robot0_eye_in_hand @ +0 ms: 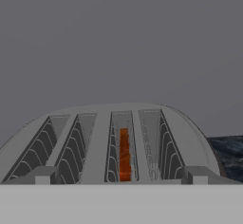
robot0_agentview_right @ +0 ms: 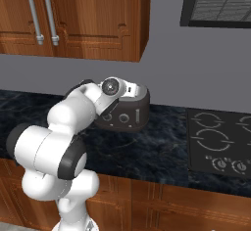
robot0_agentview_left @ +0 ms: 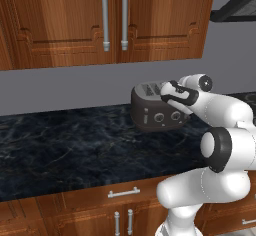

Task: Start the toaster. Once the lever pops up, take the bread to the plate on the dining counter.

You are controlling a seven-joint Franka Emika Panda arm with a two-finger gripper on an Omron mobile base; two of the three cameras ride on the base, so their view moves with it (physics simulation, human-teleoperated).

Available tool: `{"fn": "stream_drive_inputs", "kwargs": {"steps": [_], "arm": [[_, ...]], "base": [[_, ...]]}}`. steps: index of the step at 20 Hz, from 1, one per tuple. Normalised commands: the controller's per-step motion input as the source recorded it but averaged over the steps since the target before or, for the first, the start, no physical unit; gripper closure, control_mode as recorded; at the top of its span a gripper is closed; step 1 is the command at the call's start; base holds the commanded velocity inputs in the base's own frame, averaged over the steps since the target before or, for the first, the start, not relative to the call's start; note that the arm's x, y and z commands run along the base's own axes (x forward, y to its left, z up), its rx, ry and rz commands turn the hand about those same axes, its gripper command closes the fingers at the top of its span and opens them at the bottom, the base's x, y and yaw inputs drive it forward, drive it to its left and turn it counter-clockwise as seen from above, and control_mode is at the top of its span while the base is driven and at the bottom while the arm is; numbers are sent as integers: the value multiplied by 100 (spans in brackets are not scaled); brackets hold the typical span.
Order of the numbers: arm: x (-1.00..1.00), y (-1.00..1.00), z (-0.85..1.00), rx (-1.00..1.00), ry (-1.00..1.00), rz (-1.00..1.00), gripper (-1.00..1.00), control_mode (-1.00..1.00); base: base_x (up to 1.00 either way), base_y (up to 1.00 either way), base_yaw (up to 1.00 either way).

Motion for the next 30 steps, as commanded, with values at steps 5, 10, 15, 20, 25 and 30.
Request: {"fn": "stream_drive_inputs", "kwargs": {"steps": [5, 10, 15, 20, 25, 30], "arm": [[0, 0, 0, 0, 0, 0, -100, -100], [0, 0, 0, 0, 0, 0, -100, -100], [0, 0, 0, 0, 0, 0, -100, -100], [0, 0, 0, 0, 0, 0, -100, -100], [0, 0, 0, 0, 0, 0, -100, -100], [0, 0, 0, 0, 0, 0, -100, -100]], "base": [[0, 0, 0], [0, 0, 0], [0, 0, 0], [0, 0, 0], [0, 0, 0], [0, 0, 0]]}}
